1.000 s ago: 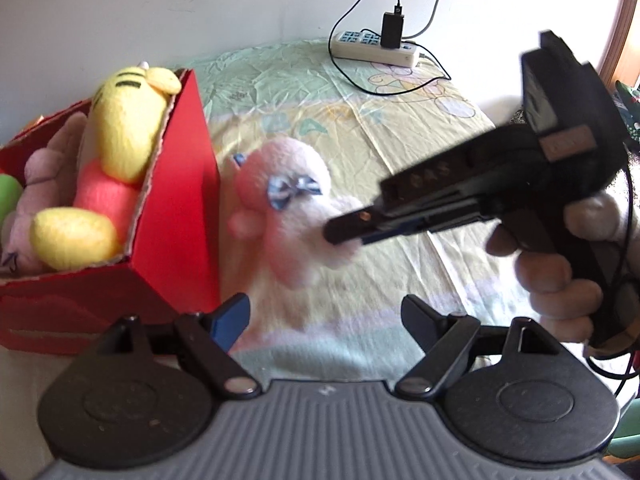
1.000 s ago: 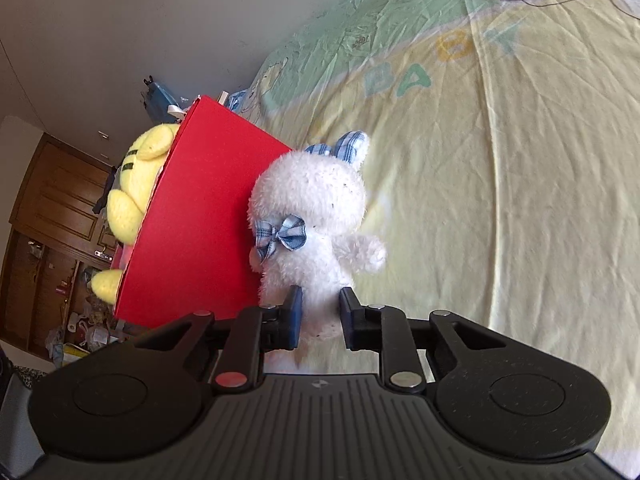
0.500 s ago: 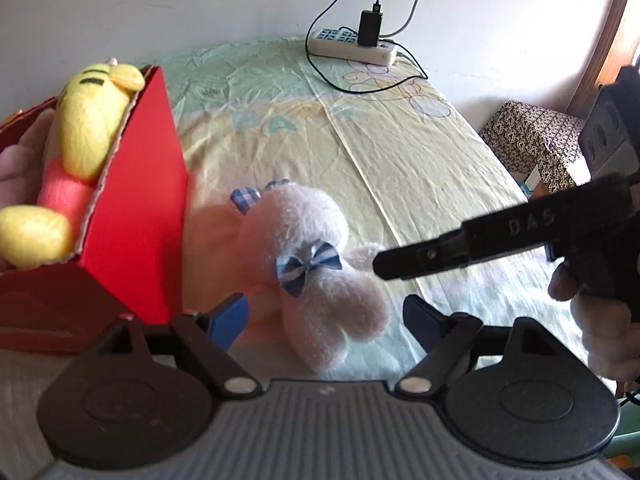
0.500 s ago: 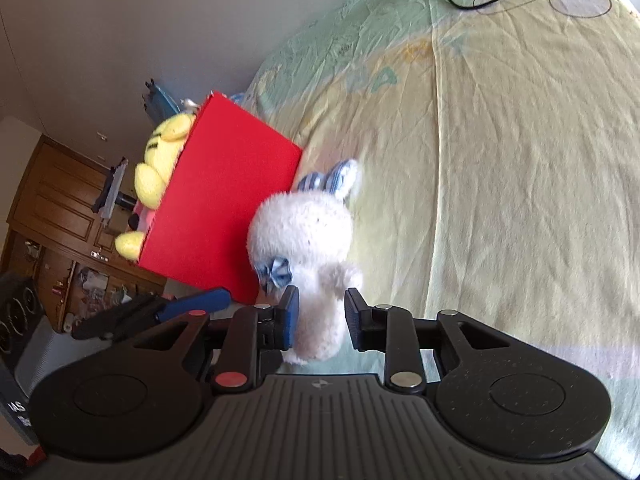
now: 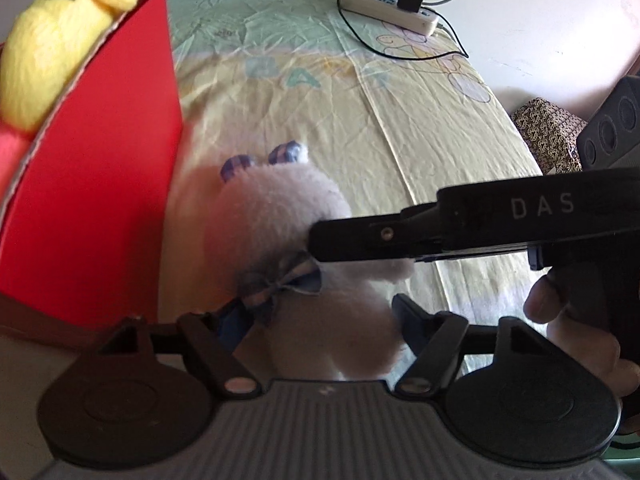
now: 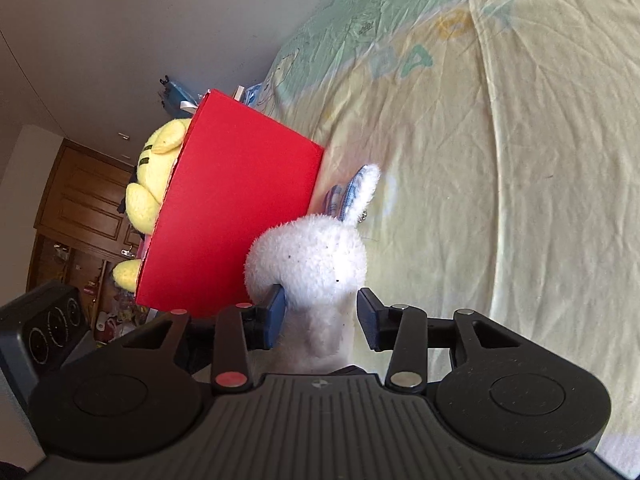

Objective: Organize objects
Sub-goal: 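Close the right gripper on the white bunny plush, then lift the white bunny with the right gripper and carry it over the box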

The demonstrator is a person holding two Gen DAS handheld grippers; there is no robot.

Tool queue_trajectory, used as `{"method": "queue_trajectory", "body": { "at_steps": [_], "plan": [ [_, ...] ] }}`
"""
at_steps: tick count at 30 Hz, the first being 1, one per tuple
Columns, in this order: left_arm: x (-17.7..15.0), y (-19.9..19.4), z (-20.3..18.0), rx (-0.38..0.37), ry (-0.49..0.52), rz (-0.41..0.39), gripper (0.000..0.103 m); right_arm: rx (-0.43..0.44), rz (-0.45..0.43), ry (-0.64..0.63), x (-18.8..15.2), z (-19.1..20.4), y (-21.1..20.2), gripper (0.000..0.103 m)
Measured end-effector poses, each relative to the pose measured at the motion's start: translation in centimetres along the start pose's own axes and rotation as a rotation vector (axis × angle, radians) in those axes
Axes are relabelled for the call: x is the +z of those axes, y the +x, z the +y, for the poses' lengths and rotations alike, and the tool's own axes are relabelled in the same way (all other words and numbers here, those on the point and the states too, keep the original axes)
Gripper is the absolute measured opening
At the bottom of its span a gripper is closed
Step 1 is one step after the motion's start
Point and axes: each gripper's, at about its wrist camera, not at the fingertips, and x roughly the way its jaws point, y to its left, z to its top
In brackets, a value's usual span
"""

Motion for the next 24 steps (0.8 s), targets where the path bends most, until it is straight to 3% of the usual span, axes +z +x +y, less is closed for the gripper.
{"method": "queue_trajectory", "body": {
  "at_steps": [7,24],
  "plan": [
    [0.0,0.1,0.2,0.017,0.004,0.007,0.061,0.006,0.001,-0.004,-0.3,1.0,0.4,0.039],
    [-2.1,-4.6,-3.8,-0.026,0.231,-0.043,0.06,-0.05,-0.092,-0.053,-3.6,5.2,-5.7,0.037]
  ]
}}
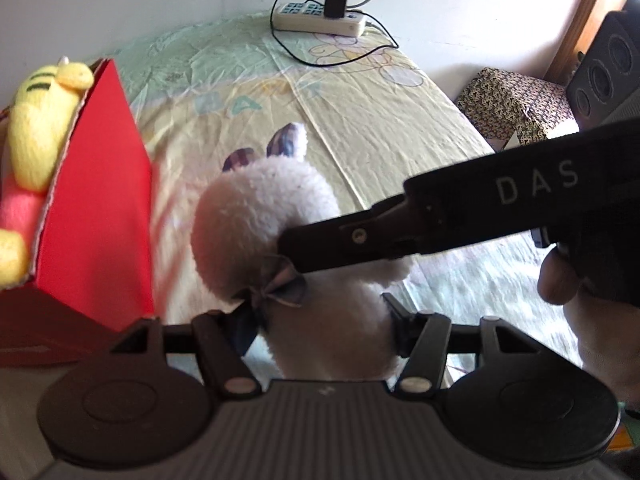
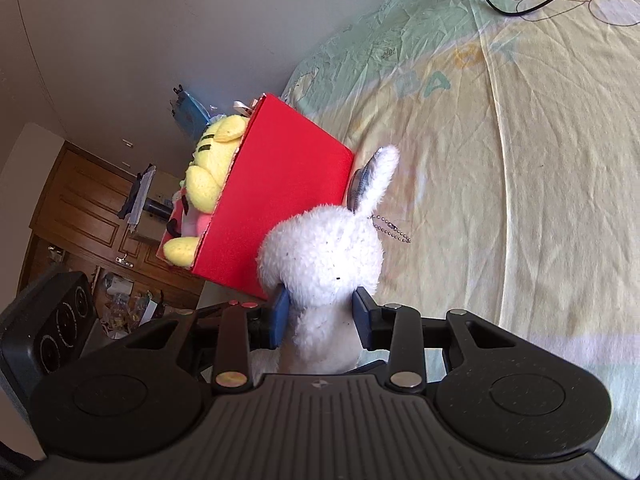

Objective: Organize objects
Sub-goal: 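Lift the white bunny with the right gripper and carry it over the box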

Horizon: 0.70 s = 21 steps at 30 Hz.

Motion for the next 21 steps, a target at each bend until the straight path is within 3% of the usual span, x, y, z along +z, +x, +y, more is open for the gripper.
{"method": "queue_trajectory", "body": {
  "at_steps": [10,21],
  "plan": [
    [-0.3,-3.9,-0.3,-0.028,0.067,-0.101,0.06,-0.018,-0.065,-0.058,-0.8,3.5,-2.4,0.037],
    [-0.2,-8.1,2.6,-0.107,0.152,-0.234,0.06,-0.088,-0.241,-0.115,-1.4,9.7,-2.5,0.037]
  ]
}}
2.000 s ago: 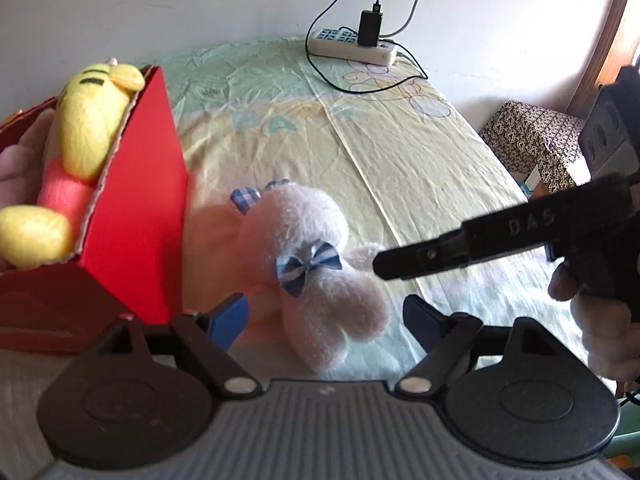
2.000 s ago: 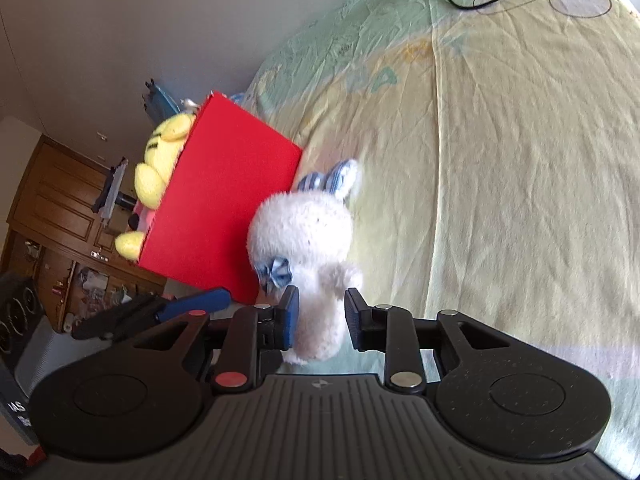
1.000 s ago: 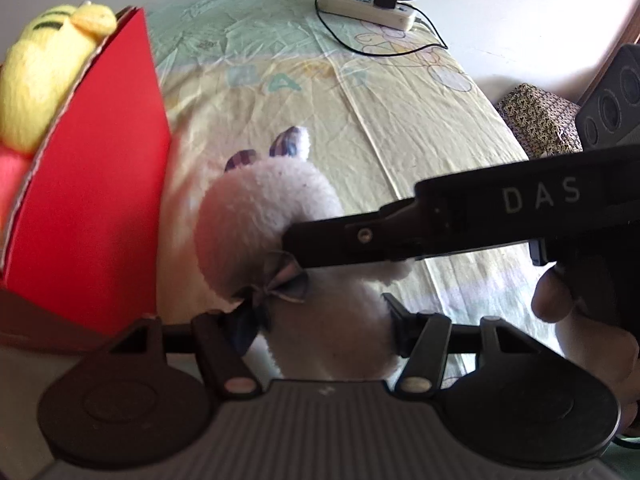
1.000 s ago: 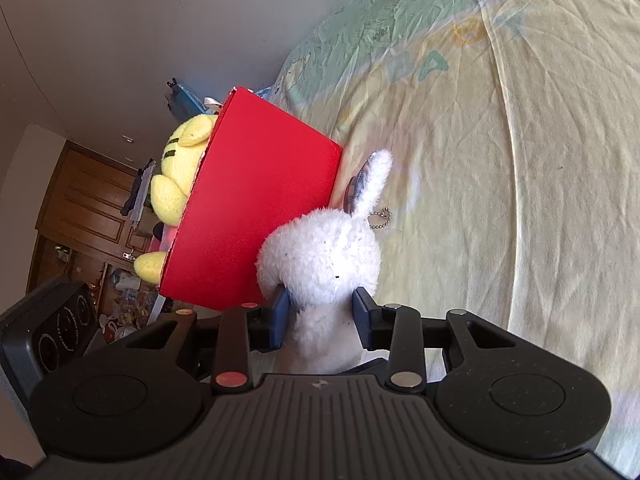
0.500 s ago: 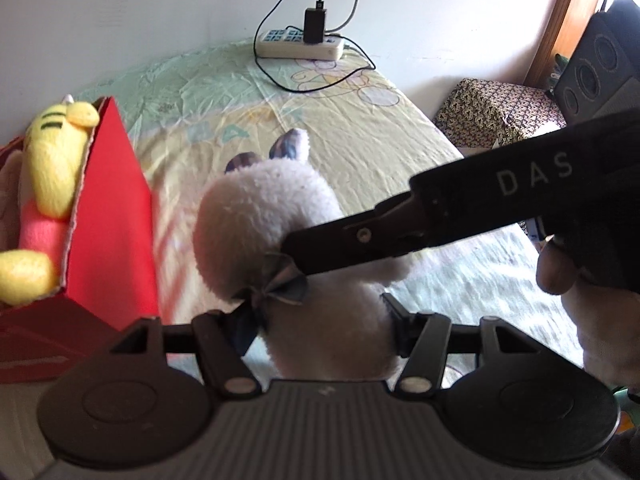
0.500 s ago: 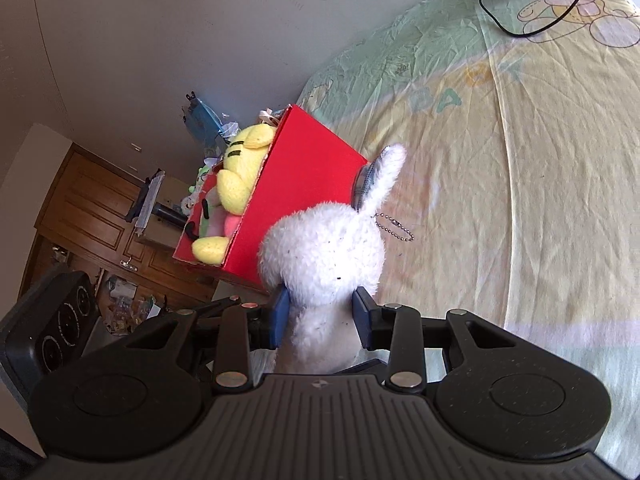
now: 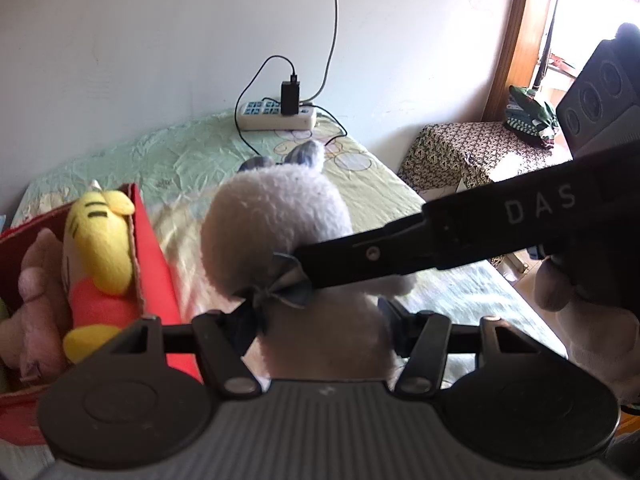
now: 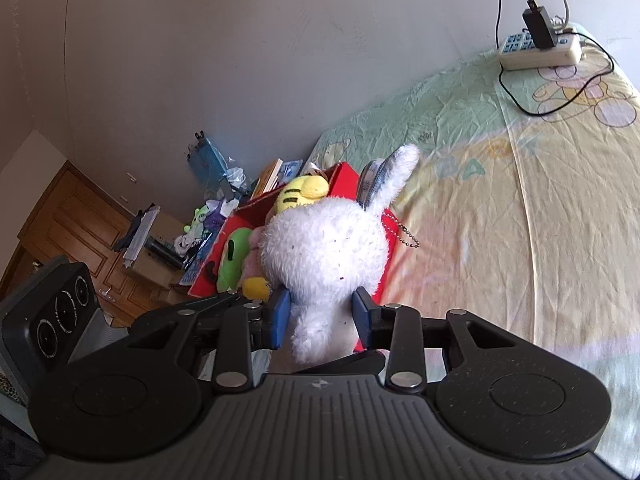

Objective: Organize objects
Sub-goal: 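Lift the white bunny with the right gripper and carry it over the box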

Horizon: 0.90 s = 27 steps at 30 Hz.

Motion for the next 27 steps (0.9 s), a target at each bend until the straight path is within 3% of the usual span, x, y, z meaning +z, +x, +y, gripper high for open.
{"method": "queue_trajectory", "body": {
  "at_steps": [6,15,21,27],
  "plan": [
    [0.0,-3.6,3.9,-0.032,0.018,-0.069,0.06,-0.027,-0.074,-0.041,-0.2,4.8,2.0,0.037],
    [-0.9,-7.6,11.0,-0.008,0.009,-0.147,0.06,-0.022,-0.135,-0.096,-0.4,10.5,7.5,0.037],
    [-1.7,-9.1,15.5,0.024,-0.018,-0.156,0.06,-0.004,-0.122,-0.119,-0.4,12.8,11.6,0.037],
    [-2.7,-9.2,19.4,0.07,-0.055,-0.111,0.06,0.02,-0.057,-0.087,-0.4,13.3,15.5,0.037]
  ]
}}
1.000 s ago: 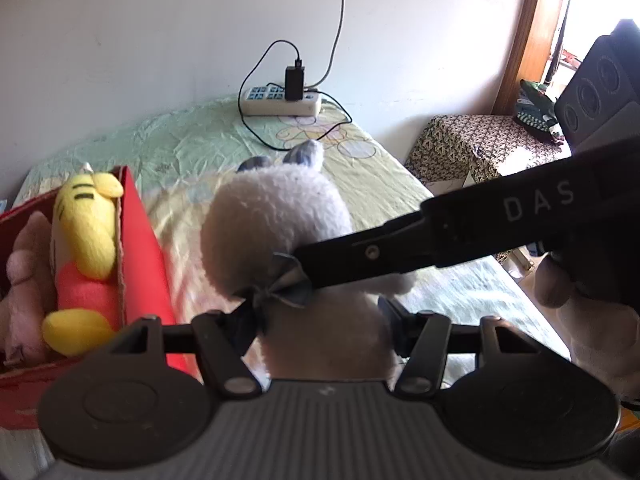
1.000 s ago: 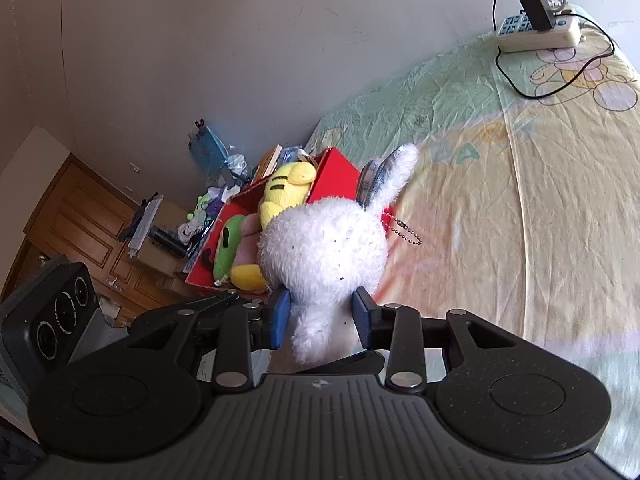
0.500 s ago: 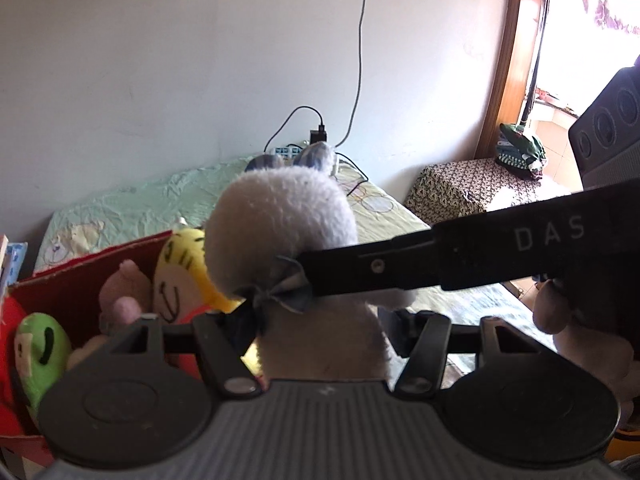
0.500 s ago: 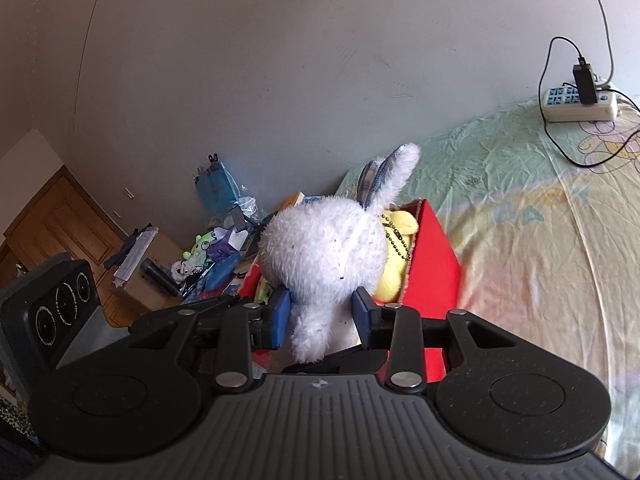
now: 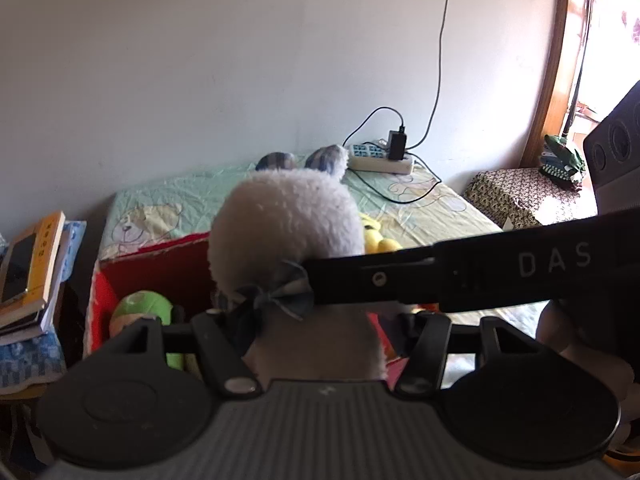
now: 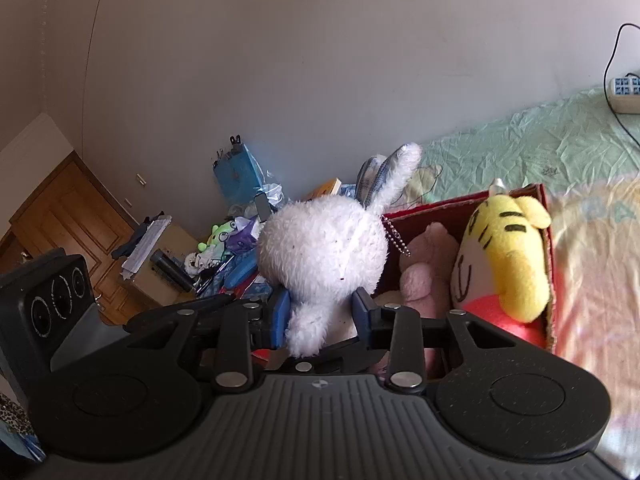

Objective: Organize objects
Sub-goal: 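Lift the white bunny with the right gripper and carry it over the box, then lower the white bunny into the red box and open the right gripper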

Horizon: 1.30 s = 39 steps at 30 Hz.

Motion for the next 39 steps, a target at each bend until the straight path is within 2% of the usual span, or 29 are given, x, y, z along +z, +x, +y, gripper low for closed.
{"method": "queue_trajectory", "body": {
  "at_steps": [9,15,24,32,39],
  "plan": [
    [-1.3,2.0,3.7,0.079,-0.042,0.087,0.059,0.013,0.055,0.004,-0.6,0.5,3.8,0.036],
    [-1.5,3.7,3.6,0.128,-0.05,0.136,0.061,-0.025,0.077,0.016,-0.2,-0.8,4.2,0.034],
    [-1.5,6.4,3.1,0.201,-0.014,0.188,0.071,-0.077,0.067,-0.01,-0.1,-1.8,4.1,0.033],
    [-2.2,8.8,4.9,0.232,-0.047,0.264,0.071,-0.099,0.068,-0.015,-0.5,-1.9,5.3,0.032],
    [-2.4,8.7,5.0,0.235,-0.064,0.282,0.073,-0.13,0.072,-0.008,-0.6,-1.6,5.0,0.034]
  ]
}}
